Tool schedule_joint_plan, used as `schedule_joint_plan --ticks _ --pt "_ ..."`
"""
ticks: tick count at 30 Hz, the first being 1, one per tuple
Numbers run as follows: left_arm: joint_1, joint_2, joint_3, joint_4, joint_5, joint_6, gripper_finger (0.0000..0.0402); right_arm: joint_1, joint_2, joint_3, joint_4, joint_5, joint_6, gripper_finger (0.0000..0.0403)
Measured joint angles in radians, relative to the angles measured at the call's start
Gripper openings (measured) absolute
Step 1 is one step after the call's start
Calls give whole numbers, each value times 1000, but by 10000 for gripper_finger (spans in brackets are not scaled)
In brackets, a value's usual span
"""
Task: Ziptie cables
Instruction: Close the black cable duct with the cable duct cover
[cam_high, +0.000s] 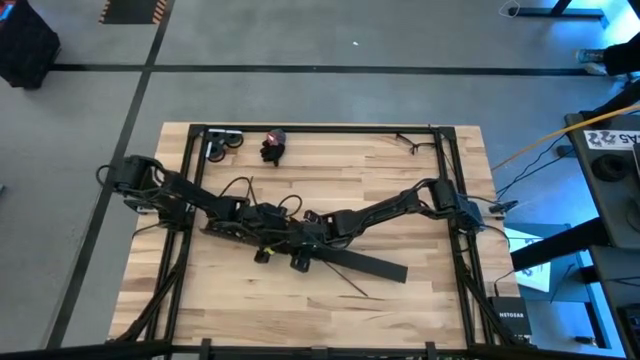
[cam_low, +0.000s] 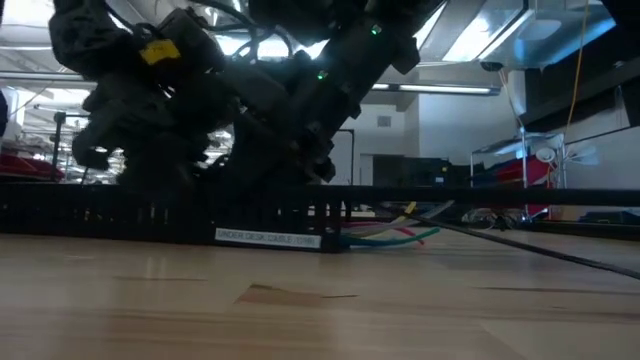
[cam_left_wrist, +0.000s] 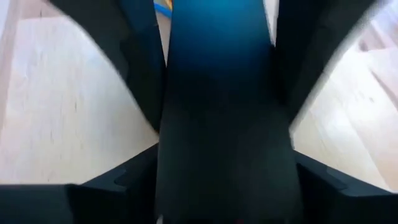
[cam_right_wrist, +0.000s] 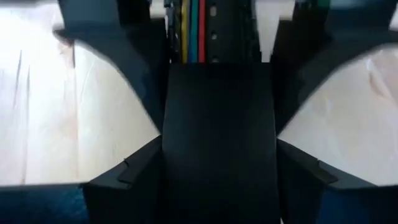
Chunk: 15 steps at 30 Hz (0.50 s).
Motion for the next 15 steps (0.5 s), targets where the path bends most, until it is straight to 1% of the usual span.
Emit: schedule_joint_plan --ticks 1,3,6,9,12,15 --pt "0 3 5 -4 -1 0 261 0 0 -4 10 2 -1 234" --pt "0 -9 22 -66 -5 10 280 0 1 -6 16 2 2 234" --pt "5 -40 70 -227 -9 37 296 0 0 -8 3 3 4 235" --pt "8 -97 119 -414 -13 55 300 -1 0 -7 -12 -4 3 235" --pt "9 -159 119 -552 -26 61 300 -2 -1 -6 -24 -10 3 236" --pt "9 -209 114 -605 -66 58 300 -2 -1 -7 -28 -14 3 236"
